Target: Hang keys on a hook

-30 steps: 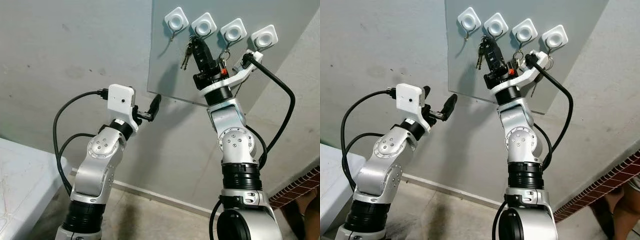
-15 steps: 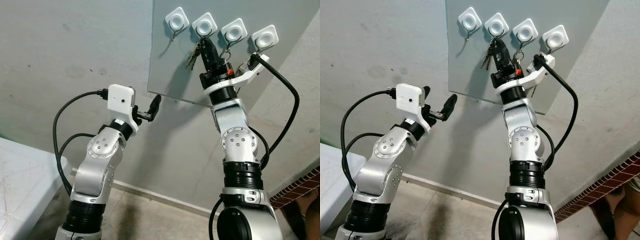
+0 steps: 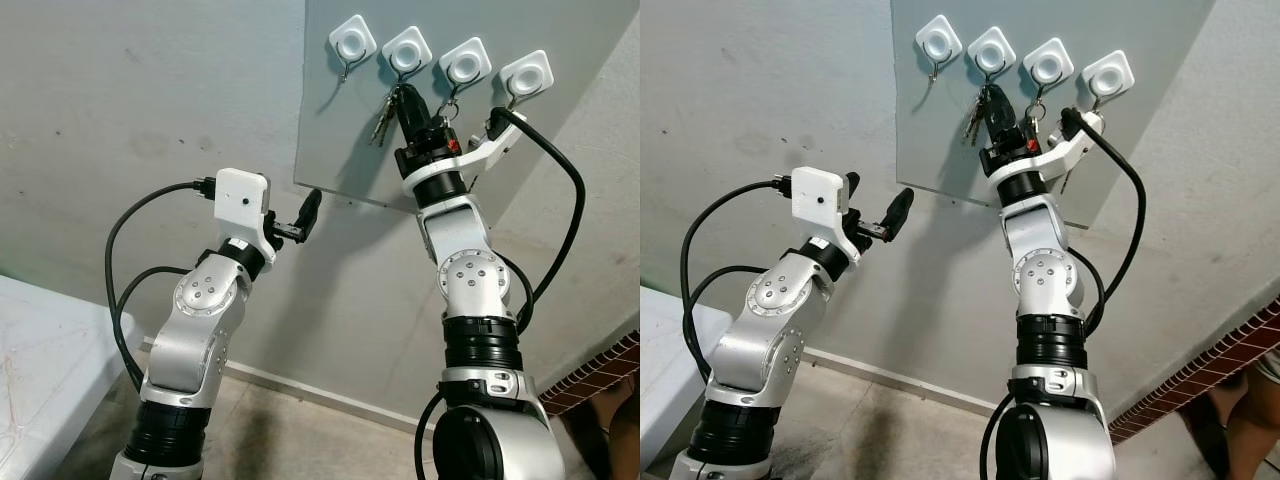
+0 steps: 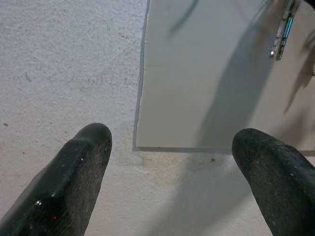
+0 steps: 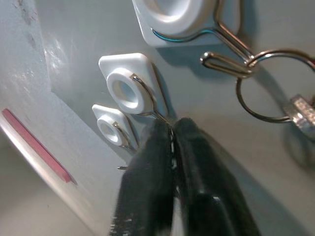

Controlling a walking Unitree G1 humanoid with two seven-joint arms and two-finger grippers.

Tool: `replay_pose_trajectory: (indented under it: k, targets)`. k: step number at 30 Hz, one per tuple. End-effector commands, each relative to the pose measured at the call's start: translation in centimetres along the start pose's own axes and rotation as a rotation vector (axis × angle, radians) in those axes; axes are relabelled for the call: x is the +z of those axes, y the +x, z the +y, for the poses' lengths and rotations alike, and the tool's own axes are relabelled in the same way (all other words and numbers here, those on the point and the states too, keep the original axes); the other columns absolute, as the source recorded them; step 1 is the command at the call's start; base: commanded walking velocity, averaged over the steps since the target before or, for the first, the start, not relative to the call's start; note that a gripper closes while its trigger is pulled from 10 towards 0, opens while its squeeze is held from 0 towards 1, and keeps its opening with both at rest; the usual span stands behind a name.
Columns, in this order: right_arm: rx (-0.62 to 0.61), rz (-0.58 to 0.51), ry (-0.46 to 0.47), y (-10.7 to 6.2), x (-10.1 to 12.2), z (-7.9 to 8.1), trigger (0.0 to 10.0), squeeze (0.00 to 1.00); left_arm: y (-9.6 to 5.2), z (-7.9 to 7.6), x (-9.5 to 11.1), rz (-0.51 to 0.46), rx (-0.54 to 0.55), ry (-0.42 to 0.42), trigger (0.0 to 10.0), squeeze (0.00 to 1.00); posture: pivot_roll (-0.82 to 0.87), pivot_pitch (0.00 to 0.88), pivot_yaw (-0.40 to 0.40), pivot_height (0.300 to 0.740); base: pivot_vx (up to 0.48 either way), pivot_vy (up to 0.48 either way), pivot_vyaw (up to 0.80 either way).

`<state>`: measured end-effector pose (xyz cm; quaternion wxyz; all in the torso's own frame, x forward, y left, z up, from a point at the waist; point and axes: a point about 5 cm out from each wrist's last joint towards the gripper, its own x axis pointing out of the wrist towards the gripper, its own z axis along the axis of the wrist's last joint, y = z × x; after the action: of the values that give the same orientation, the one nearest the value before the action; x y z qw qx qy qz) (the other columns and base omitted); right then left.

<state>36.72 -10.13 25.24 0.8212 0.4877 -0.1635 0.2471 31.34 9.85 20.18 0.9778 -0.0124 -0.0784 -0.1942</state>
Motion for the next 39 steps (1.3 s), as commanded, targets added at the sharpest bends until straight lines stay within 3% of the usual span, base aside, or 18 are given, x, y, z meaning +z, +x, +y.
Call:
replay_pose_trajectory:
  k: [1,12,25,29,30,31,32,33,35,37,38,39]
  targets:
    - [0.005,-0.001,0.014,0.2,-0.2,0.2,10.0,1.0,0.0,0.0,0.6,-0.016,0.007,0.014,10.0,0.0,-0.01,0.048,-0.076,0.74,0.0,0.0,0.0]
    - [0.023,-0.006,-0.013,-0.8,-0.3,0.0,10.0,1.0,-0.1,0.1,-0.2,0.013,0.043,0.013,10.0,0.0,-0.01,0.041,-0.076,0.74,0.0,0.0,0.0]
    - [-0.085,0.06,-0.103,-4.3,-1.4,-2.6,10.0,1.0,-0.4,0.5,-2.1,0.074,0.124,0.012,10.0,0.0,-0.01,0.029,-0.072,0.74,0.0,0.0,0.0]
    - [-0.126,0.094,-0.156,-5.7,-1.8,-3.6,10.0,1.0,-0.6,1.0,-4.1,0.142,0.167,0.016,10.0,0.0,-0.02,0.023,-0.069,0.74,0.0,0.0,0.0]
    - [-0.144,0.106,-0.177,-6.3,-1.9,-4.1,10.0,0.75,-0.7,1.1,-4.5,0.145,0.174,0.007,10.0,0.0,-0.02,0.023,-0.069,0.74,0.0,0.0,0.0]
    - [-0.156,0.115,-0.191,-6.6,-2.0,-4.4,10.0,0.75,-0.8,1.2,-4.8,0.144,0.178,0.001,10.0,0.0,-0.02,0.023,-0.069,0.74,0.0,0.0,0.0]
    - [-0.171,0.12,-0.201,-7.1,-2.0,-4.7,10.0,0.11,-0.9,1.4,-5.2,0.152,0.191,0.007,10.0,0.0,-0.02,0.015,-0.068,0.74,0.0,0.0,0.0]
    - [-0.182,0.126,-0.206,-7.5,-2.1,-5.0,10.0,0.0,-1.1,1.5,-5.7,0.168,0.195,0.005,10.0,0.0,-0.02,0.015,-0.067,0.74,0.0,0.0,0.0]
    - [-0.22,0.158,-0.236,-8.5,-2.4,-5.9,10.0,0.0,-1.4,1.7,-7.0,0.218,0.185,-0.069,10.0,0.0,-0.03,0.012,-0.064,0.74,0.0,0.0,0.0]
    - [-0.234,0.168,-0.249,-8.9,-2.4,-6.2,10.0,0.0,-1.5,1.8,-7.3,0.222,0.19,-0.088,10.0,0.0,-0.03,0.012,-0.064,0.74,0.0,0.0,0.0]
    - [-0.274,0.184,-0.29,-10.2,-2.6,-7.4,10.0,0.0,-1.9,2.2,-8.7,0.27,0.187,-0.12,10.0,0.0,-0.03,0.01,-0.053,0.74,0.0,0.0,0.0]
    - [-0.274,0.184,-0.29,-10.2,-2.6,-7.4,10.0,0.0,-1.9,2.2,-8.7,0.27,0.187,-0.12,10.0,0.0,-0.03,0.01,-0.053,0.74,0.0,0.0,0.0]
